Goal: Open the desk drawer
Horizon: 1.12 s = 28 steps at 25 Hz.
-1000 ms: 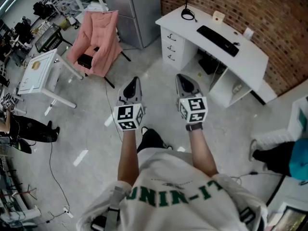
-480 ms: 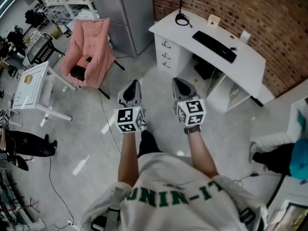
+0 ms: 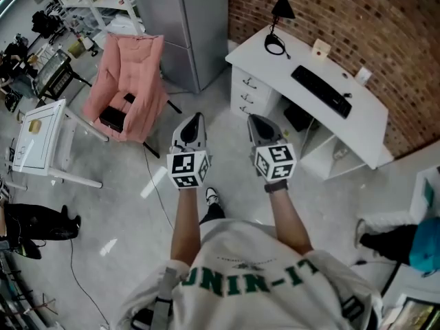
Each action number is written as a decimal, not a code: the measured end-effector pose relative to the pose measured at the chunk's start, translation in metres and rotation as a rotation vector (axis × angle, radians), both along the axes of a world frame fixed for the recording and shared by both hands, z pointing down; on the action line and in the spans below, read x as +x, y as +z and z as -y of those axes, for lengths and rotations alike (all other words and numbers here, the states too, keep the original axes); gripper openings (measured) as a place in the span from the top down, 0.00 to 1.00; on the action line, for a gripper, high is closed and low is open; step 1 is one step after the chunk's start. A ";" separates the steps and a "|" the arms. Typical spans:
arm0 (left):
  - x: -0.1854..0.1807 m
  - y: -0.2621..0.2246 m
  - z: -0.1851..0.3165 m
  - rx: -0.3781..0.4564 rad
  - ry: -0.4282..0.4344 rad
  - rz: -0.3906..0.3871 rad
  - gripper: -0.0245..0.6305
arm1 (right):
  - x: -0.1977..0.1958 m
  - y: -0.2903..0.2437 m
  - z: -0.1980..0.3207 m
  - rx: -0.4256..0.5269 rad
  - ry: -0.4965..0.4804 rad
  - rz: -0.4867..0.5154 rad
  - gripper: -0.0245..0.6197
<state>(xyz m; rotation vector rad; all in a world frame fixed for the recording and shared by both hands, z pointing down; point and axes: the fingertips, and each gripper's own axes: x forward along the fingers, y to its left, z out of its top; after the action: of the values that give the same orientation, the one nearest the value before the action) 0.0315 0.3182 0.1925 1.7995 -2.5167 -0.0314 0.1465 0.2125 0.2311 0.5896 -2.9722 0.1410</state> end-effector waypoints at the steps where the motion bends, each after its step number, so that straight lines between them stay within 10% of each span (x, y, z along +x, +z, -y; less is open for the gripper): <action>1: -0.016 -0.001 0.007 0.002 0.005 0.000 0.96 | -0.015 -0.001 0.006 0.003 0.007 -0.001 0.96; 13: -0.142 0.017 0.105 -0.043 0.159 -0.004 0.96 | -0.150 0.016 0.081 -0.038 0.120 -0.003 0.96; 28: -0.154 0.058 0.209 -0.102 0.284 -0.061 0.96 | -0.136 0.054 0.175 -0.078 0.261 -0.070 0.95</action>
<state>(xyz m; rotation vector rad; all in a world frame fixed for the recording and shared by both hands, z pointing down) -0.1227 0.1091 0.2501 2.0593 -2.1578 0.0514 0.0108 0.0376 0.2849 0.9485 -2.7962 0.2502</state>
